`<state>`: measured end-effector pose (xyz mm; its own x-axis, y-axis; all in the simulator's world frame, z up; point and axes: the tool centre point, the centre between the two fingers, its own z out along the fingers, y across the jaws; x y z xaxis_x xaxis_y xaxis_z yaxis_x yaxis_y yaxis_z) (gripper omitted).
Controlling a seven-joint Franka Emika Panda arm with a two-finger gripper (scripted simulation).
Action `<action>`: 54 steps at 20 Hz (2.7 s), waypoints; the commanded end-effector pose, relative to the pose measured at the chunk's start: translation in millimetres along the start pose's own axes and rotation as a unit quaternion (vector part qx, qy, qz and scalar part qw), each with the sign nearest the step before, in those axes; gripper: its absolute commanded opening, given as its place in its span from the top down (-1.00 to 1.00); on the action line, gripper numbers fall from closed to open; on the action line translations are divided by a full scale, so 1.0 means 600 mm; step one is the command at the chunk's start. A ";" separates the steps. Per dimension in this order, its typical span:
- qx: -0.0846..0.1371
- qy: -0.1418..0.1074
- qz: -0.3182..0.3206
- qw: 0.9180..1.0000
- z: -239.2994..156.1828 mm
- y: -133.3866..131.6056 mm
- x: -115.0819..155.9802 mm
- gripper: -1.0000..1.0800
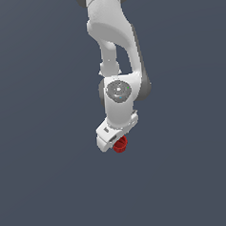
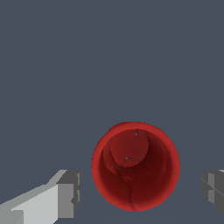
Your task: Pick up the object and move it to a goal position.
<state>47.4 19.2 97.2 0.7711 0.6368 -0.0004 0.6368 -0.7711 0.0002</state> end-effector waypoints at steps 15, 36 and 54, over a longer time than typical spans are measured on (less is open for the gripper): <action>0.000 0.000 -0.003 1.000 0.083 0.000 0.001 -0.92; 0.000 0.000 -0.002 1.000 0.024 -0.025 0.032 1.00; 0.000 0.000 -0.003 1.000 -0.223 -0.131 0.173 1.00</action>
<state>75.4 139.6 220.6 0.7671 0.6415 -0.0001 0.6415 -0.7671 -0.0004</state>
